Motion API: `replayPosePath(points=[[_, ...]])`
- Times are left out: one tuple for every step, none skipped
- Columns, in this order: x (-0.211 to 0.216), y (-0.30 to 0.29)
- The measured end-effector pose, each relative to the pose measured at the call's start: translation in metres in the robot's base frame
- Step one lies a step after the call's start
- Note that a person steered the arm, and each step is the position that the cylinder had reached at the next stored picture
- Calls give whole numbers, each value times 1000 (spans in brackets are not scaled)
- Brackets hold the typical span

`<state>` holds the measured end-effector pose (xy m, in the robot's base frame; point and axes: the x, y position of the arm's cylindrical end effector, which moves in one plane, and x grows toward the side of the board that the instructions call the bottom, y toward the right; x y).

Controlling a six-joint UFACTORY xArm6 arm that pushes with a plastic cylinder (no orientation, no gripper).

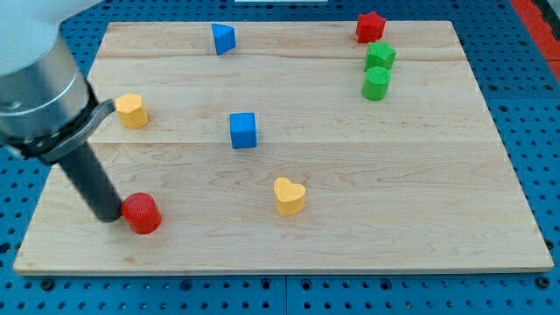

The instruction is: Push the red circle up and right

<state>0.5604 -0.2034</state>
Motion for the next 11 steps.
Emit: replayPosePath(points=[[14,5],[-14,34],[-36,74],[-48,120],[-48,141],[-52,183],[-52,217],[-51,238],[-51,260],[-53,296],[-63,315]])
